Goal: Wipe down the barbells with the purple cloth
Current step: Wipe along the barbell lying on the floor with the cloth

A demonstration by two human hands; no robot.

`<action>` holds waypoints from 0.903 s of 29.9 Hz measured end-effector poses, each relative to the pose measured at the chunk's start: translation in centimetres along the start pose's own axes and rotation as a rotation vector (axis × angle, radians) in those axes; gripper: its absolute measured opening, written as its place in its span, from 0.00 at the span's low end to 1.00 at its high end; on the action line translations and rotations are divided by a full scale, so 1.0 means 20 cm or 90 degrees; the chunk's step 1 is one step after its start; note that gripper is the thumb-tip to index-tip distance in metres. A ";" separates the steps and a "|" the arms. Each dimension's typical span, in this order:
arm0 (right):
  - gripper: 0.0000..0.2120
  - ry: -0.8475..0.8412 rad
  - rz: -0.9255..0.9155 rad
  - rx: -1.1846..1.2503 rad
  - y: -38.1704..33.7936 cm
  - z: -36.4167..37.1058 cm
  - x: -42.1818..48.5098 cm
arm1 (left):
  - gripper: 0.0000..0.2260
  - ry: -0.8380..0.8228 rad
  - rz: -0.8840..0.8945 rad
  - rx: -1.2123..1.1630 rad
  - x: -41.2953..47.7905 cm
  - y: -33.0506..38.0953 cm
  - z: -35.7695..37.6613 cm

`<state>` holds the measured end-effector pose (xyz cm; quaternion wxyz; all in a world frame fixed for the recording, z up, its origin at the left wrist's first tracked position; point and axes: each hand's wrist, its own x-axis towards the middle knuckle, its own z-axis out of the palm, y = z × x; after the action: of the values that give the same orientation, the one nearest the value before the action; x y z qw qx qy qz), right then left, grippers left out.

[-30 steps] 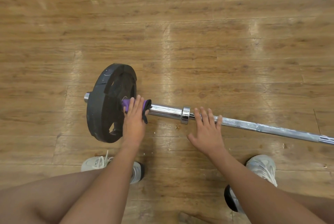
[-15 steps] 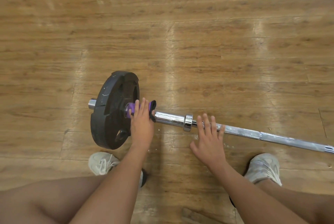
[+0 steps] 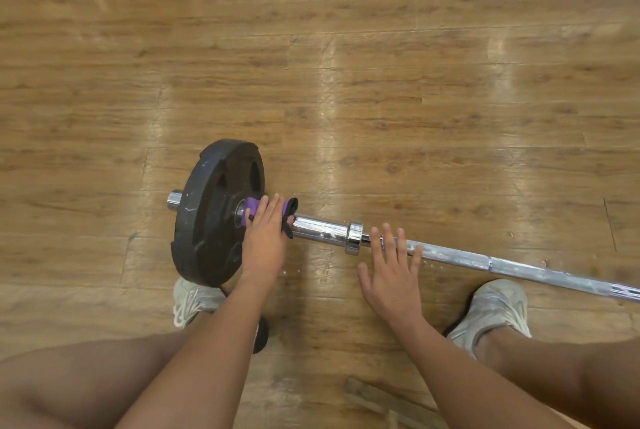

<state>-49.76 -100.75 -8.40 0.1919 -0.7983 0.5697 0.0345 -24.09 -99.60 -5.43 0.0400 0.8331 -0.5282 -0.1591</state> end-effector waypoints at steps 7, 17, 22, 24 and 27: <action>0.31 0.028 0.093 0.106 -0.07 -0.03 0.03 | 0.29 0.005 -0.014 -0.031 -0.08 0.01 -0.02; 0.30 0.025 0.075 0.063 -0.04 0.03 -0.02 | 0.31 -0.030 0.001 -0.018 -0.22 -0.06 0.02; 0.28 0.039 0.075 0.062 -0.05 0.07 -0.08 | 0.33 -0.021 0.009 0.014 -0.22 -0.07 0.04; 0.28 0.047 0.072 0.063 -0.05 0.08 -0.10 | 0.31 -0.034 0.033 0.017 -0.17 -0.07 0.03; 0.28 0.041 0.074 0.058 -0.06 0.09 -0.13 | 0.26 -0.048 0.045 -0.019 -0.22 -0.11 0.02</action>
<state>-49.35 -97.47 -9.09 0.2074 -0.7551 0.6220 -0.0063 -24.09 -94.68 -5.31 0.0384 0.8065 -0.5562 -0.1966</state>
